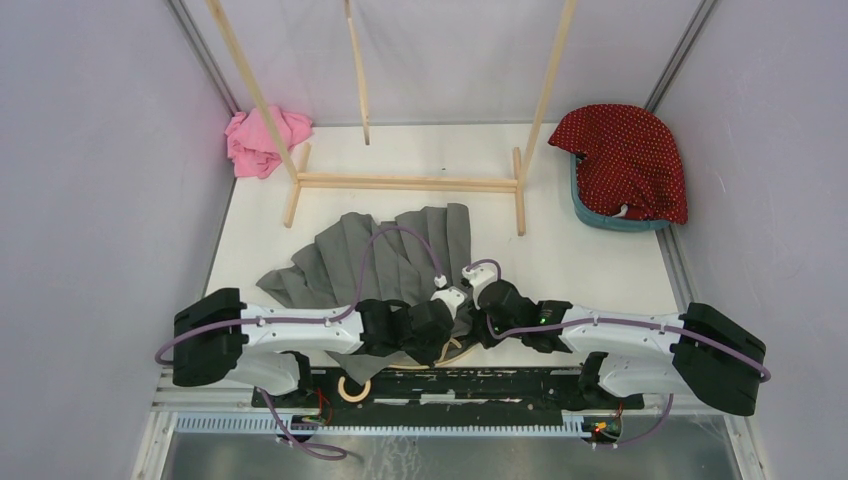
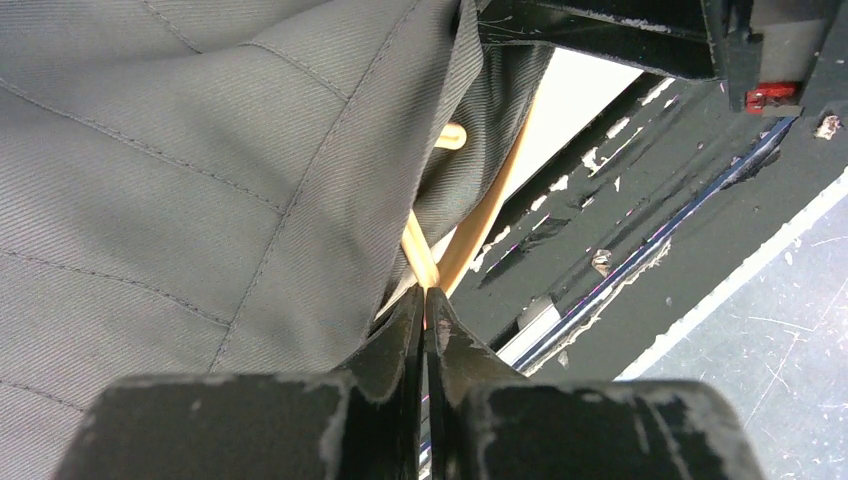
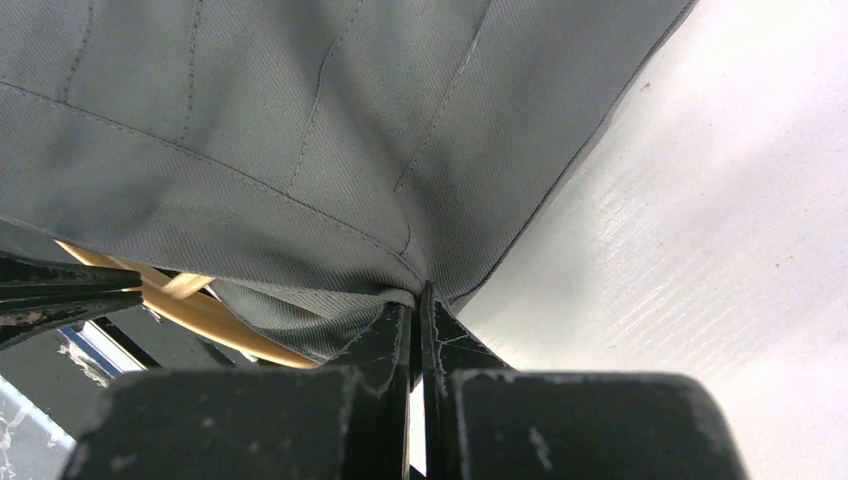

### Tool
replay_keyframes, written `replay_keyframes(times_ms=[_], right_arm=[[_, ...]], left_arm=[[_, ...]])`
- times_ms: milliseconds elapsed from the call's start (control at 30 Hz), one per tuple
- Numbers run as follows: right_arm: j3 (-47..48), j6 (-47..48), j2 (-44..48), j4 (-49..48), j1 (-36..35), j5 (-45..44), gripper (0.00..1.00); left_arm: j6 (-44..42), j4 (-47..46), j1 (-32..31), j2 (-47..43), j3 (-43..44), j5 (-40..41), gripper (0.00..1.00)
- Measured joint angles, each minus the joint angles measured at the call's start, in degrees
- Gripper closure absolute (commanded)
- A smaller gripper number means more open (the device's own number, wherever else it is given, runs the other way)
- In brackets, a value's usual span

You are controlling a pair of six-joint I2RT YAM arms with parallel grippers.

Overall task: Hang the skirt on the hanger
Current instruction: Hang the skirt on the hanger.

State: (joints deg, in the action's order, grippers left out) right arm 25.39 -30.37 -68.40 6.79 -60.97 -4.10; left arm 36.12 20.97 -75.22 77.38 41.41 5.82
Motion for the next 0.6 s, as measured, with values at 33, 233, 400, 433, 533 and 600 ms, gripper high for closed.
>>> replay_keyframes(times_ms=[33,233,400,433,533,600], right_arm=[[0.00,0.07,0.00,0.13,0.00,-0.02,0.99],[0.42,0.46,-0.50,0.57,0.00,-0.83,0.99],[0.63,0.61,-1.60,0.33,0.00,-1.05,0.99],[0.66,0.61,-1.68,0.26,0.00,-1.07,0.99],[0.72,0.61,-1.81,0.15,0.00,-1.09,0.99],[0.74,0.61,-1.81,0.15,0.00,-1.09,0.99]], left_arm=[[0.00,0.17,0.02,-0.15,0.00,0.02,0.92],[0.02,1.31,0.15,-1.44,0.00,0.00,0.91],[0.02,1.86,0.15,-1.73,0.00,-0.46,0.83],[0.02,1.92,0.15,-1.70,0.00,-0.50,0.81],[0.04,2.73,0.15,-1.68,0.00,-1.07,0.72],[0.04,2.93,0.15,-1.68,-0.09,-1.53,0.67]])
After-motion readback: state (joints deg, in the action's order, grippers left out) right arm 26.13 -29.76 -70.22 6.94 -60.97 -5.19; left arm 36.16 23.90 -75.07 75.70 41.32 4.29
